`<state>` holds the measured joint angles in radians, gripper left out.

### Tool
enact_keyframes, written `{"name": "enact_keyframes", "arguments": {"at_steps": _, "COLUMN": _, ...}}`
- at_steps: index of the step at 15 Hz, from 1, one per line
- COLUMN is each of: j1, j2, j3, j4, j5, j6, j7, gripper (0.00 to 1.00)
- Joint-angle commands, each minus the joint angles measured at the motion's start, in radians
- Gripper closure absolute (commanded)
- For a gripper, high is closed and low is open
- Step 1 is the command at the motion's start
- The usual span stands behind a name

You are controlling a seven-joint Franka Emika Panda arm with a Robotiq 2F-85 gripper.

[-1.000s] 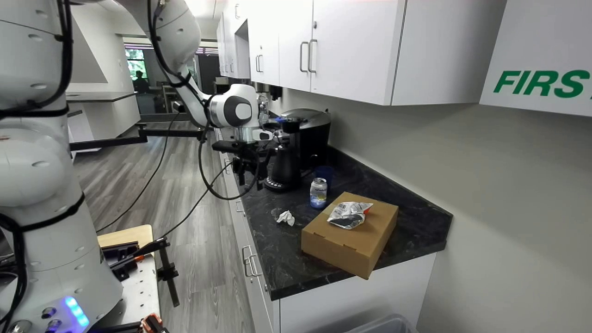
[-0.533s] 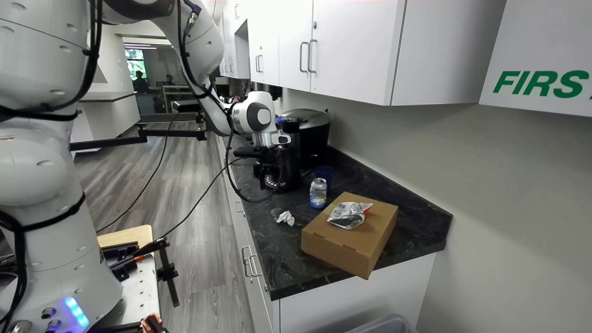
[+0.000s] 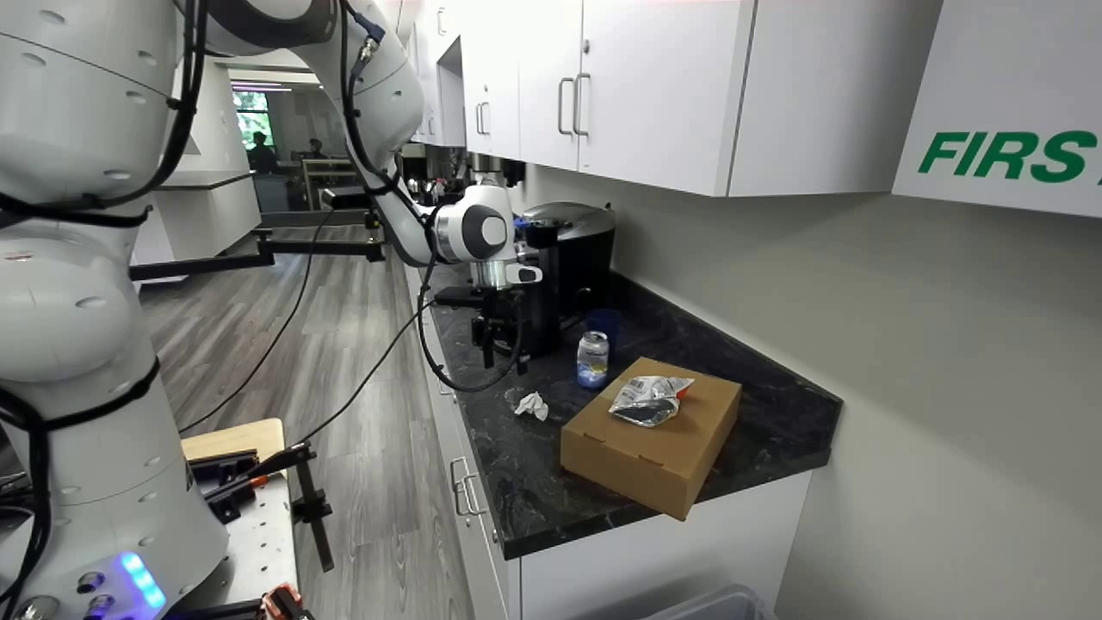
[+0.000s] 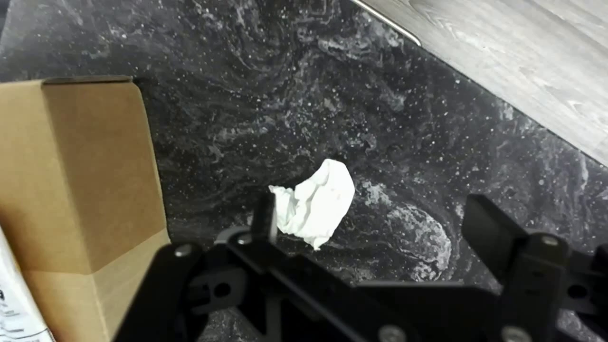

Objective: Throw the paper, can, and packet in the bin

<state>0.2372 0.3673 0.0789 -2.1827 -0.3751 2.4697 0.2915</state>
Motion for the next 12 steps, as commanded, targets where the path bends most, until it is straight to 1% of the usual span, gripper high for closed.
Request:
{"name": "enact_keyframes", "arguments": {"at_steps": 1, "j1": 0.036, "j2": -0.008, "j3": -0.036, "j4": -0.05, "j5": -0.041, "j6": 0.037, "j7": 0.066, "gripper": 0.0}}
{"name": "enact_keyframes", "arguments": {"at_steps": 4, "j1": 0.047, "j2": 0.004, "j3": -0.042, "j4": -0.069, "j5": -0.045, "j6": 0.057, "j7": 0.076, "gripper": 0.0}}
{"name": "enact_keyframes", "arguments": {"at_steps": 7, "j1": 0.051, "j2": 0.035, "j3": -0.042, "j4": -0.055, "j5": -0.036, "j6": 0.1, "j7": 0.066, "gripper": 0.0}}
{"name": "enact_keyframes", "arguments": {"at_steps": 12, "j1": 0.067, "j2": 0.126, "j3": -0.088, "j4": 0.058, "j5": -0.044, "j6": 0.139, "j7": 0.049, "gripper": 0.0}}
